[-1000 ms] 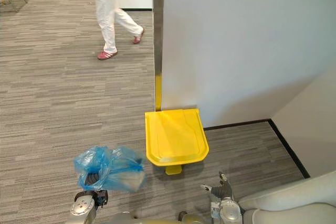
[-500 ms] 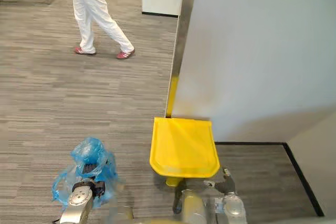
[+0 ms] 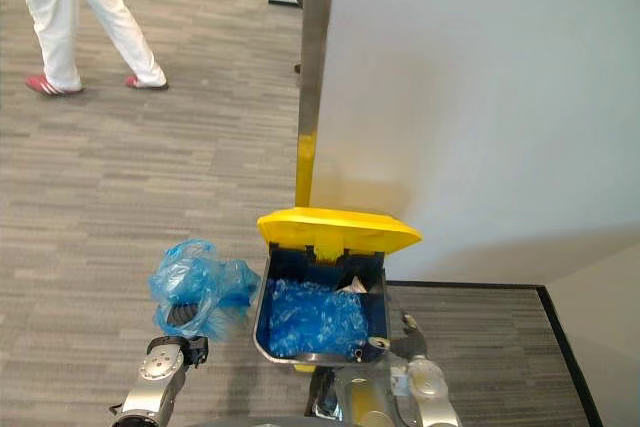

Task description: Gather rubbish on tea table into small bin, then transfer packed bag to large trash can.

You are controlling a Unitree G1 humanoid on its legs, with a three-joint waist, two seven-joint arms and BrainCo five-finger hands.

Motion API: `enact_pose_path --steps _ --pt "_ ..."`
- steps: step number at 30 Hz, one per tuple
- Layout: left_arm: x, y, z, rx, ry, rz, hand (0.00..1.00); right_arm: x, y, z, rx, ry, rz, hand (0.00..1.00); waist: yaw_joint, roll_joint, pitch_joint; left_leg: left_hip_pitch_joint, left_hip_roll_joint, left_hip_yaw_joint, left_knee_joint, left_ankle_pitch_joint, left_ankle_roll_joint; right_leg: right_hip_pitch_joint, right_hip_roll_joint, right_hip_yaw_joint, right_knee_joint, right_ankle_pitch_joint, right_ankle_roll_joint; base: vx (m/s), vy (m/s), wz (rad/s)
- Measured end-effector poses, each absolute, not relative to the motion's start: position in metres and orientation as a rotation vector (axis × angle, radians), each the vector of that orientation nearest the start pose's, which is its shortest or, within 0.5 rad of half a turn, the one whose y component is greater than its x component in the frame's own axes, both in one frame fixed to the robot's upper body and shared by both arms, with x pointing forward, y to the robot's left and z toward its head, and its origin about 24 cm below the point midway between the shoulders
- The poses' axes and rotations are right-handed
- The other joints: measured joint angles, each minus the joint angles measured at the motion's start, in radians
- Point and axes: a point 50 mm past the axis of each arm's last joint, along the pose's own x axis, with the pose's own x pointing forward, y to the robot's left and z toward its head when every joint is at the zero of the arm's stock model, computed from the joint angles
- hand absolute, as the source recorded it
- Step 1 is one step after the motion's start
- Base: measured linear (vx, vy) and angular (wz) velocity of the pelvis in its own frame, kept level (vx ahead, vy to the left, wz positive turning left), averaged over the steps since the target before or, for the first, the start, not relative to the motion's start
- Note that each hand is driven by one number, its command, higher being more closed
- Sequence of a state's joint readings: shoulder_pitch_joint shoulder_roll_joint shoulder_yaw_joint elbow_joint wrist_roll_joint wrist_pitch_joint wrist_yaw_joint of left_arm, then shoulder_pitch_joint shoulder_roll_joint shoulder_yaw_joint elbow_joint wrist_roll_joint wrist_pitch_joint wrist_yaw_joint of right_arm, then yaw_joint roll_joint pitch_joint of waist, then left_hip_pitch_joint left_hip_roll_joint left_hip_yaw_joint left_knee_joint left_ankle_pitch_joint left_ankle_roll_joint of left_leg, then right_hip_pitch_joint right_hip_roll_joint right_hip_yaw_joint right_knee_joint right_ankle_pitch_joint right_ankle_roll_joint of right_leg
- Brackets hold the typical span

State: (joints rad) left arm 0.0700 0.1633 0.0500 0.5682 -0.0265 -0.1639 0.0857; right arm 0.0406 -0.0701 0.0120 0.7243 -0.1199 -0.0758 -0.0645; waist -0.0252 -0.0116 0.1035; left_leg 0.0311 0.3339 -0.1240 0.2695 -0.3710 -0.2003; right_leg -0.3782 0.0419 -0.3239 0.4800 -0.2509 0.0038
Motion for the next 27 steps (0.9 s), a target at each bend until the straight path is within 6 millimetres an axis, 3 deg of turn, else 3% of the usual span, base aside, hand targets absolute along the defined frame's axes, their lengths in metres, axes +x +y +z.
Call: enact_pose_path --steps 1,2,3,4,8,9,11,12,14,20,27 --pt "0.195 0.216 -0.075 0.141 0.461 0.189 1.0 0.195 -0.158 -0.104 -0.218 0.631 0.043 0.0 0.0 -0.001 0.003 -0.09 -0.023 -0.002 0.154 -0.019 0.003 -0.022 -0.012 0.002 0.008 0.011 -0.005 -0.16 -0.025 0.45" --pt "0.195 0.215 -0.076 0.141 0.462 0.188 1.0 0.202 -0.153 -0.099 -0.228 0.605 0.068 0.0 0.004 0.002 0.005 -0.123 -0.026 0.006 0.198 -0.025 0.011 -0.03 -0.014 0.004 0.018 0.012 -0.003 -0.22 -0.013 0.14" --pt "0.195 0.216 -0.075 0.142 0.46 0.19 1.0 0.222 -0.14 -0.087 -0.247 0.537 0.121 0.0 0.02 0.022 0.016 -0.135 -0.024 0.009 0.215 -0.033 0.001 -0.049 -0.009 0.021 0.041 0.014 0.0 -0.21 -0.029 0.11" --pt "0.202 0.214 -0.07 0.146 0.433 0.186 1.0 0.249 -0.122 -0.065 -0.261 0.426 0.176 0.0 0.023 0.016 0.022 -0.148 -0.026 0.0 0.185 -0.056 -0.007 -0.073 -0.009 0.03 0.051 0.021 0.009 -0.25 -0.045 0.16" --pt "0.209 0.212 -0.06 0.159 0.381 0.174 1.0 0.304 -0.088 -0.007 -0.281 0.193 0.25 0.0 0.073 0.008 0.052 -0.181 -0.04 -0.022 0.118 0.001 -0.024 -0.097 -0.002 0.05 -0.016 0.071 -0.001 -0.14 -0.062 0.2" --pt "0.213 0.21 -0.056 0.157 0.355 0.166 1.0 0.325 -0.083 0.019 -0.301 0.106 0.248 0.0 0.074 0.016 0.077 -0.198 -0.042 -0.037 0.12 0.012 -0.028 -0.099 -0.001 0.042 -0.043 0.088 -0.007 -0.08 -0.061 0.24" --pt "0.219 0.205 -0.047 0.147 0.312 0.145 1.0 0.349 -0.084 0.05 -0.345 0.022 0.229 0.0 0.08 0.032 0.097 -0.249 -0.059 -0.033 0.221 0.004 -0.028 -0.111 -0.005 0.023 -0.06 0.112 -0.029 -0.09 0.006 0.2" --pt "0.229 0.203 -0.037 0.151 0.264 0.123 1.0 0.359 -0.093 0.064 -0.367 -0.009 0.19 0.0 0.091 0.024 0.119 -0.27 -0.072 -0.012 0.253 -0.004 -0.017 -0.113 -0.012 0.02 -0.06 0.121 -0.037 -0.1 0.042 0.15" --pt "0.245 0.201 -0.017 0.158 0.167 0.097 1.0 0.37 -0.106 0.079 -0.395 -0.039 0.134 0.0 0.095 -0.002 0.159 -0.276 -0.08 -0.006 0.23 0.002 -0.015 -0.113 -0.026 0.019 -0.049 0.129 -0.03 -0.09 0.017 0.19" --pt "0.269 0.181 0.015 0.163 0.02 -0.001 1.0 0.375 -0.123 0.087 -0.442 -0.053 0.1 0.0 0.095 -0.005 0.2 -0.277 -0.089 -0.009 0.227 0.002 -0.015 -0.113 -0.028 0.025 -0.056 0.143 -0.032 -0.01 0.004 0.01" --pt "0.286 0.117 0.06 0.136 -0.183 -0.242 1.0 0.377 -0.13 0.093 -0.47 -0.071 0.095 0.0 0.075 -0.006 0.225 -0.251 -0.088 0.024 0.222 -0.003 -0.008 -0.114 -0.02 0.055 -0.046 0.145 -0.035 0.02 0.0 -0.12"
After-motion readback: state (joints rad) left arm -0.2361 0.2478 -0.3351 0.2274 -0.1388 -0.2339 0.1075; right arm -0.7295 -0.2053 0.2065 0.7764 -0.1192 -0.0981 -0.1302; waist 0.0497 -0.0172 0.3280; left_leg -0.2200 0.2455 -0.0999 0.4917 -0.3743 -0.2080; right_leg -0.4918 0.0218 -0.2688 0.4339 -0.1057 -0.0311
